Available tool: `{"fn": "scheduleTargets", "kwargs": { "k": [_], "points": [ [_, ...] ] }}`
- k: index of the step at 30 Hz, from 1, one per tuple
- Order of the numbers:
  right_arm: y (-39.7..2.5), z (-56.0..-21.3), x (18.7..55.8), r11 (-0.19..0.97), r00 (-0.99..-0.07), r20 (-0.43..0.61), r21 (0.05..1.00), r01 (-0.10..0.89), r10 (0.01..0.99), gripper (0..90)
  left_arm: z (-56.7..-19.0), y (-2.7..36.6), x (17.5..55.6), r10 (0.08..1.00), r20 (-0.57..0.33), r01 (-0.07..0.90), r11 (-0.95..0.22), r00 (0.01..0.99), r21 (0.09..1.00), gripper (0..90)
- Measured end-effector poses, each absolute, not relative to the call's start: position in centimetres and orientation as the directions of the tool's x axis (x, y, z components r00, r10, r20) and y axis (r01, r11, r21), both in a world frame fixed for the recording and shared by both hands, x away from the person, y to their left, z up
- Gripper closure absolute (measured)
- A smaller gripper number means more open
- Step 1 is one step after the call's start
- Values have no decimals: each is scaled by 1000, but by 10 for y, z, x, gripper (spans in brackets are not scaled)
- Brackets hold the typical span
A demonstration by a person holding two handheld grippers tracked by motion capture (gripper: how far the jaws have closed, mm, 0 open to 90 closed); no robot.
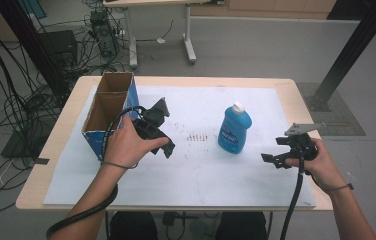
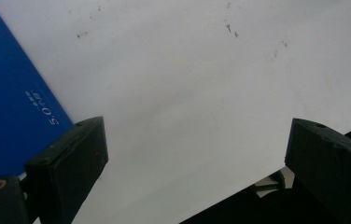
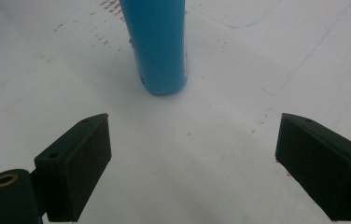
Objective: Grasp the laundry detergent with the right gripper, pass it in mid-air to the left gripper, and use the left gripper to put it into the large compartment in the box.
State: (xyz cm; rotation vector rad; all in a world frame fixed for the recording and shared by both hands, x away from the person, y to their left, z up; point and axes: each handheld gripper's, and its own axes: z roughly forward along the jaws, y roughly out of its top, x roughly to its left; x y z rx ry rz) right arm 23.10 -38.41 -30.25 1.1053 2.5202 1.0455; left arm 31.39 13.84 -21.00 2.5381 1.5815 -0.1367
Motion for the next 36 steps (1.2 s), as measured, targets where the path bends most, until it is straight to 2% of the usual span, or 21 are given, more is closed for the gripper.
{"fn": "scheduleTargets", "kwargs": {
  "k": [13, 36],
  "points": [
    [-388, -321, 223, 426, -692, 116, 712, 558, 712, 66, -209, 137, 311, 882, -158, 896, -437, 444, 82, 63],
    [-389, -348, 216, 373, -706, 133, 774, 512, 695, 69, -210, 138, 310, 885, -150, 898, -435, 441, 73, 63]
  ]
}}
